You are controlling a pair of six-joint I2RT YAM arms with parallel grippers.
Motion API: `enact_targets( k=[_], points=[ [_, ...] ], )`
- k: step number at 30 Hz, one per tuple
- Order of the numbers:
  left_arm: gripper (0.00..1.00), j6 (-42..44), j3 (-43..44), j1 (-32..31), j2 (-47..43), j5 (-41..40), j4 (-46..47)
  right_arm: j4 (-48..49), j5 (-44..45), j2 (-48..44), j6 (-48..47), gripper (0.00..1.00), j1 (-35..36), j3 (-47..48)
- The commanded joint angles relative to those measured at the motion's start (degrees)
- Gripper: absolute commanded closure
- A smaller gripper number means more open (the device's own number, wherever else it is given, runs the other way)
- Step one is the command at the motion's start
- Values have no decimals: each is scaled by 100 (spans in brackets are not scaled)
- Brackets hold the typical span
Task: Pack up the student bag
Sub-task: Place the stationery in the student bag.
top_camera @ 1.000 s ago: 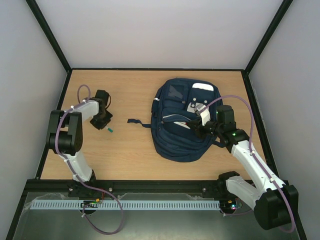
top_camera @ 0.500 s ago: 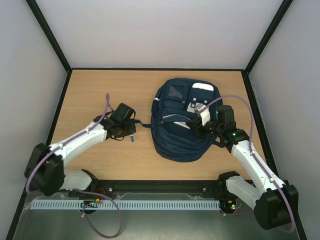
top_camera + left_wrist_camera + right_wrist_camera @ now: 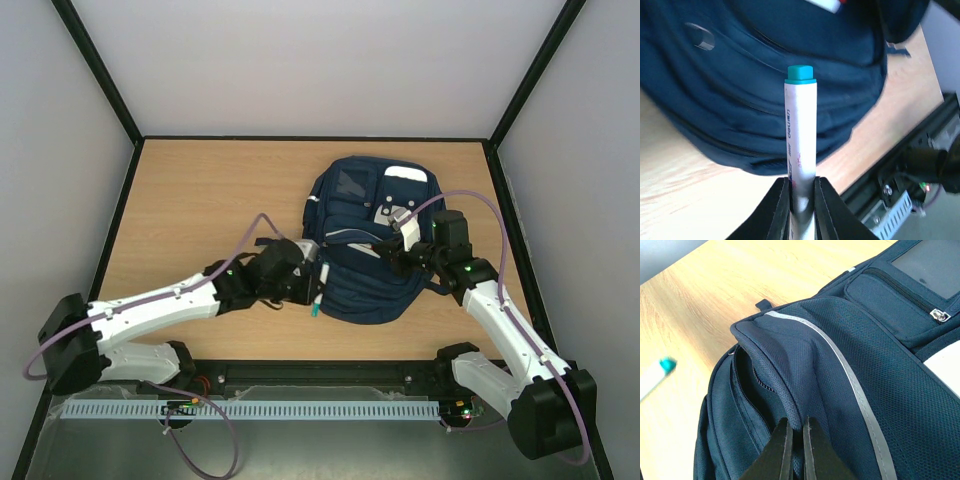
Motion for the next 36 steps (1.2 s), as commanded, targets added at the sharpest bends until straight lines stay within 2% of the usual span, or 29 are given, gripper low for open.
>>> enact_targets(
  k=[1,9,15,19,24,29,36],
  points=[
    [91,220,309,-491,505,414,370,100,-117,-28,-22,99,-18,-34],
    [92,-12,1045,-777,1671,453,638,91,-116,-94,-29,99,-18,-38],
    [94,-215,1975,-713,2489,-71,329,91,-106,-140,-29,99,-18,-43],
    [94,-797,2207,-517,2903,-48,462,91,-80,-174,-36,99,-19,-43],
    [95,-1532,2133,-473,3033,-318,743,89,-79,-205,-38,99,-25,-51],
    [94,-2377,1639,-595,2571,-1145,1402,91,-106,-185,-45,99,-25,-47],
    [90,-3698,1459,-603,2412,-1886,1627,82,-112,-193,-51,99,-21,-47]
  ],
)
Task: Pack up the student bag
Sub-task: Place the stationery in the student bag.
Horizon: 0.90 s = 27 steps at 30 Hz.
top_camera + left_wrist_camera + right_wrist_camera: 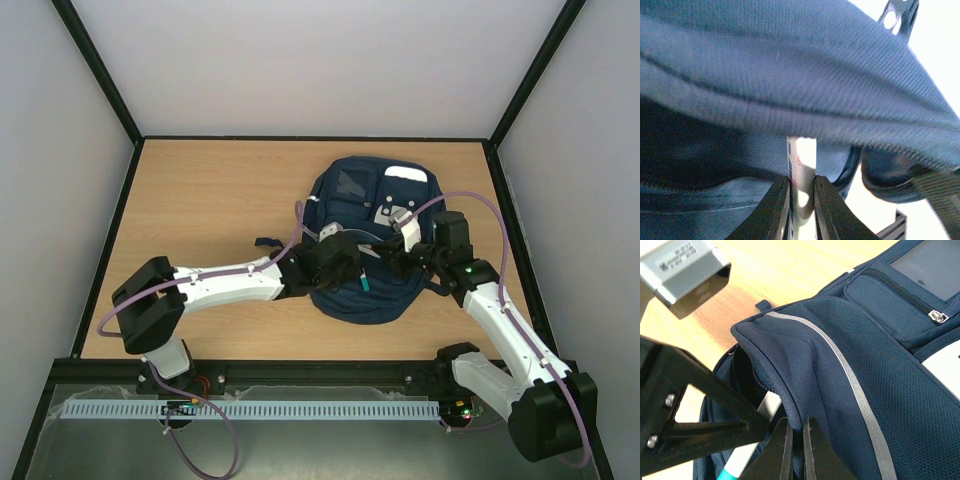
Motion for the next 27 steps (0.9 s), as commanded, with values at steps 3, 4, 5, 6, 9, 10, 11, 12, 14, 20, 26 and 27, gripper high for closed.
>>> enact_targets(
  k=[3,4,5,6,9,10,11,12,14,20,26,27],
  points=[
    [90,-1328,-444,-40,-189,-554,1270,91,-136,-116,-52,99,-19,-19],
    [90,-1433,-480,-50,-137,-523,1469,91,-131,-115,-53,99,-23,-13],
    [90,-1503,-469,-54,-70,-484,1604,86,-133,-120,-53,99,-21,-15],
    [90,-1571,-434,-52,11,-462,1668,89,-132,-118,-53,99,-20,-16],
    [90,-1774,-393,-57,173,-538,1820,91,-131,-124,-53,99,-19,-20],
    [90,-1850,-397,-53,196,-604,1864,89,-123,-124,-59,99,-19,-24],
    [90,-1931,-401,-45,208,-679,1905,89,-127,-126,-58,99,-19,-22],
    [90,-1985,-412,-43,216,-751,1992,83,-125,-133,-58,99,-23,-23],
    [89,-2140,-415,-48,209,-1015,1976,85,-127,-141,-57,99,-25,-23],
    [89,-2777,-376,27,438,-1214,2095,91,-162,-108,-62,99,-22,-21],
    [89,-3130,-152,74,833,-1146,2129,81,-142,-128,-66,99,-27,-25],
    [89,-3119,-114,81,860,-1224,2086,82,-142,-137,-63,99,-22,-26]
  ],
)
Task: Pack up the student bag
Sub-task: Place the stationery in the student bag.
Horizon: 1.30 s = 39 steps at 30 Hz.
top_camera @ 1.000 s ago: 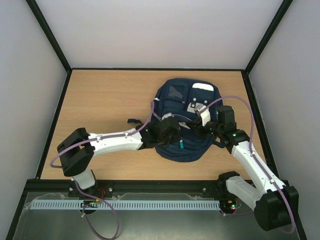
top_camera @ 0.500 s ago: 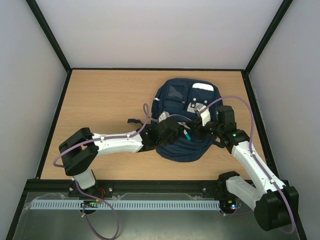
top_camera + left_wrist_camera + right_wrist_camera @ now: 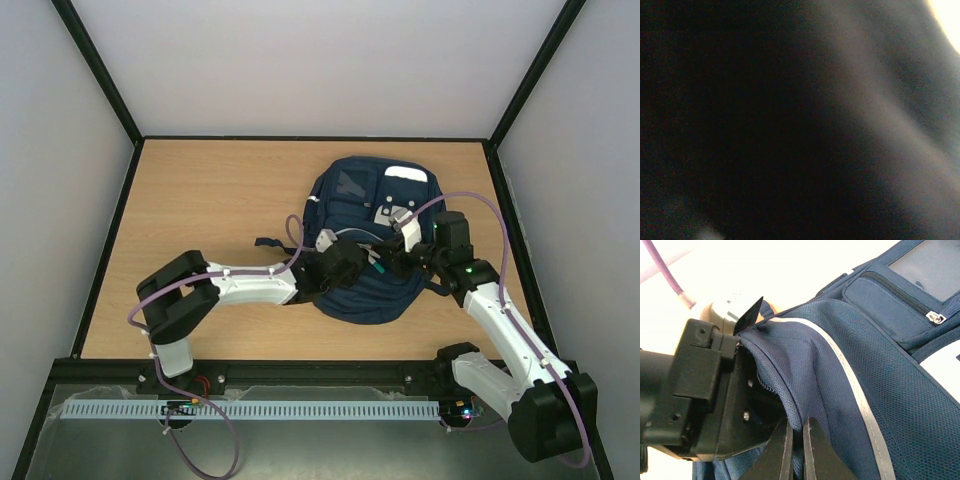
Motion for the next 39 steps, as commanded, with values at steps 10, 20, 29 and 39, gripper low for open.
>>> enact_targets(
  k=[10,20,29,39],
  points=[
    [70,-406,256,153,295,-476,-102,80,-146,-111,-54,99,-20,-21],
    [63,288,445,-50,-4,-422,-378,85,-96,-103,-54,99,-26,-30],
    [63,838,503,-973,-898,-592,-2550,114,80,3,-103,99,-26,-60],
    [56,3033,-337,-1015,-2406,-506,-3381,-27,-93,115,-410,99,-59,-140]
  ],
)
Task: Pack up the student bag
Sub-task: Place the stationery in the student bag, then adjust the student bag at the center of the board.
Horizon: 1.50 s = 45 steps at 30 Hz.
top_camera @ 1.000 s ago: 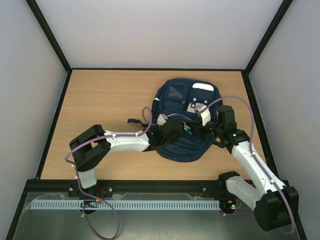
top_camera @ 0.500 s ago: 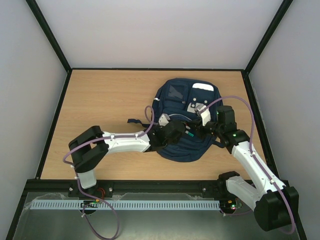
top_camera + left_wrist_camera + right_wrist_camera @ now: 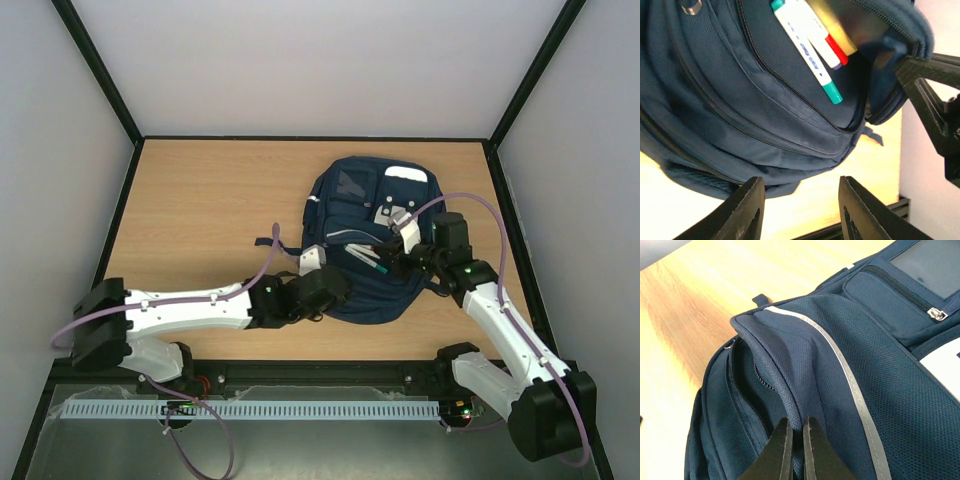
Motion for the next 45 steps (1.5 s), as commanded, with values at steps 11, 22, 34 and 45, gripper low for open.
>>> enact_targets(
  k=[11,22,34,45],
  points=[
    [18,4902,189,1203,-1463,-1283,-1363,-1354,794,104,-163,21,-55,1002],
    [13,4544,-486,2391,-1159,-113,-478,-2038,1041,421,-613,3,-3109,1215],
    [11,4628,-579,2702,-483,236,-69,-2461,96,311,-1366,10,-4330,682],
    [11,4642,-1109,2825,-939,251,14,-1985,1823,1791,104,18,1332,1955]
  ],
)
